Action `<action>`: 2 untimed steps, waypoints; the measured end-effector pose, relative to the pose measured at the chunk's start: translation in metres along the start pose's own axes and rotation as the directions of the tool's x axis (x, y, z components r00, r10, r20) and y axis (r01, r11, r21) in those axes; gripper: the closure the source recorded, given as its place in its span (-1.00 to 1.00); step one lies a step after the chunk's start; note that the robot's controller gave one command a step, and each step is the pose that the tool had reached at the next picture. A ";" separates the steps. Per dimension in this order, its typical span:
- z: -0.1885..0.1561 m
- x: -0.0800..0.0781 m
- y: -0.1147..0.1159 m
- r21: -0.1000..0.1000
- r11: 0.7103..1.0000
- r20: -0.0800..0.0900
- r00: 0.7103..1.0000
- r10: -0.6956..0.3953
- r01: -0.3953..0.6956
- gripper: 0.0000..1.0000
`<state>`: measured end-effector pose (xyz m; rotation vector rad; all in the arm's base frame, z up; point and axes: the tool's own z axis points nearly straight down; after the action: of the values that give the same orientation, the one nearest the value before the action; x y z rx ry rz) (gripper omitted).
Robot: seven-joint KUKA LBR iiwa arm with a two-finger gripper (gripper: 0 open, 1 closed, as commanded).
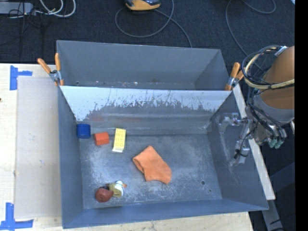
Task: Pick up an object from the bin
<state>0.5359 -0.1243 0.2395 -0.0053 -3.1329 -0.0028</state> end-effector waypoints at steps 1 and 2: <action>-0.004 -0.002 0.001 0.001 1.000 0.008 1.000 -0.005 0.005 -1.00; 0.078 0.010 0.069 0.000 0.998 0.008 0.998 0.068 -0.068 -1.00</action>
Offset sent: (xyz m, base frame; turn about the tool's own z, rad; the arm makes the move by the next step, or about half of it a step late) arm -0.0254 0.1463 -0.1695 0.1373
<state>0.5251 -0.0546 0.1613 -0.1118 -3.1388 -0.0016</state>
